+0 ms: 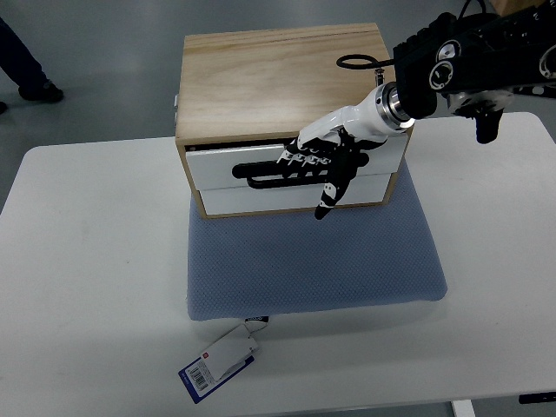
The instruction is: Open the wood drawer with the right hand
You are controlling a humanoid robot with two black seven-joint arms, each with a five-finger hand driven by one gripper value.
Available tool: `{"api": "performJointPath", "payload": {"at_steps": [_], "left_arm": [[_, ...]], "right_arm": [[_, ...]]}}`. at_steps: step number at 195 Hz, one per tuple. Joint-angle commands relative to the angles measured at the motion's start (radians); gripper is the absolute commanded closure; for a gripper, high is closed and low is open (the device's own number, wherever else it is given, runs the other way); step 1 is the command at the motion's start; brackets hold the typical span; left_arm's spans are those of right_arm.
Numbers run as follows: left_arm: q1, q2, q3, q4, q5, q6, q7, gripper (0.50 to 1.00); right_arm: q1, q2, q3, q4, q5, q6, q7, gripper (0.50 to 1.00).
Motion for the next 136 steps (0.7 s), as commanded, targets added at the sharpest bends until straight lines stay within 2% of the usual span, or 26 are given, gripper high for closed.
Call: {"api": "performJointPath", "payload": {"at_steps": [1,77,136], "left_arm": [[-0.001,0.0,0.0,0.0,0.0,0.0,0.001,0.5],[-0.001,0.0,0.0,0.0,0.0,0.0,0.001,0.5],[-0.001,0.0,0.0,0.0,0.0,0.0,0.001,0.5]], "right_arm": [[0.005,-0.007,0.002,0.005,-0.001,0.025,0.002,0.576],[0.021,-0.03,0.002,0.042,-0.001,0.114,0.009,0.574],[0.031,-0.065,0.002,0.083,-0.002,0.141,0.009,0.574]]}}
